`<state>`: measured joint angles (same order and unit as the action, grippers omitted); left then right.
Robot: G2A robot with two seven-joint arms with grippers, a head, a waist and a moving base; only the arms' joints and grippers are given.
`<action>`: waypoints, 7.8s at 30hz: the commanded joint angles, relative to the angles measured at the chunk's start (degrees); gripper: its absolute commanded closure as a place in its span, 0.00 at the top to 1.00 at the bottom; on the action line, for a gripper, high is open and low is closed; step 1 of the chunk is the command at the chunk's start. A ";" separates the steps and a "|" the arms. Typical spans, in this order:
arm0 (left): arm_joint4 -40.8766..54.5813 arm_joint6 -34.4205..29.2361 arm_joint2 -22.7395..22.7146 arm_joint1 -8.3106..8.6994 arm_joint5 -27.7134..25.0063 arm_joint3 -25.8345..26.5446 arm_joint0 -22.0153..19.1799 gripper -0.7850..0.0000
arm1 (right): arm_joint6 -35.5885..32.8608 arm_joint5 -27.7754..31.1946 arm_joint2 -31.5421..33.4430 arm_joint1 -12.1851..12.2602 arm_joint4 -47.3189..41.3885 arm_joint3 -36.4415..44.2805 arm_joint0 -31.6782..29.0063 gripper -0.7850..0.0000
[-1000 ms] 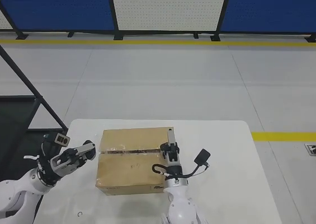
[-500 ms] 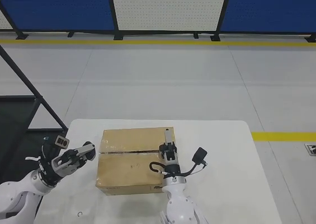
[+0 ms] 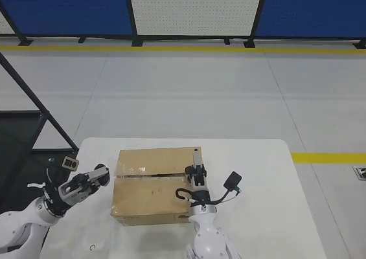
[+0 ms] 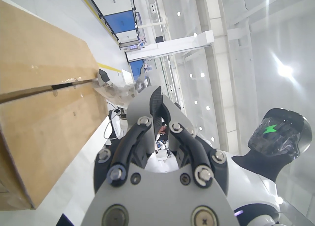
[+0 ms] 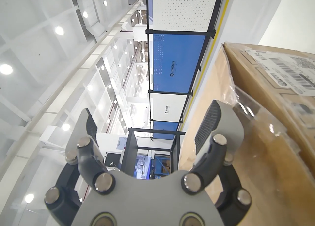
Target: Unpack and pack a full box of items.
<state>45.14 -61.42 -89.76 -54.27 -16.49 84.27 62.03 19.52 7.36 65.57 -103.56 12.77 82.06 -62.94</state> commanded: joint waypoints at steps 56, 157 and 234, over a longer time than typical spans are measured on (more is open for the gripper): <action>-5.19 -0.30 3.51 -0.57 -0.78 1.64 -11.56 0.00 | -4.17 12.70 2.59 0.49 -8.67 4.05 -2.27 1.00; -5.58 1.28 0.15 -0.09 -3.32 -4.51 -5.89 0.00 | -29.31 -15.05 0.44 4.64 -30.04 8.81 -1.62 1.00; -2.66 9.61 15.34 -3.96 1.88 -2.93 -7.68 1.00 | -15.77 16.28 -4.93 -1.17 -48.23 -1.91 5.65 0.00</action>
<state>44.96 -52.96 -74.72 -58.14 -13.27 82.36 55.17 3.99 23.71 60.71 -104.71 -35.57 80.00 -57.09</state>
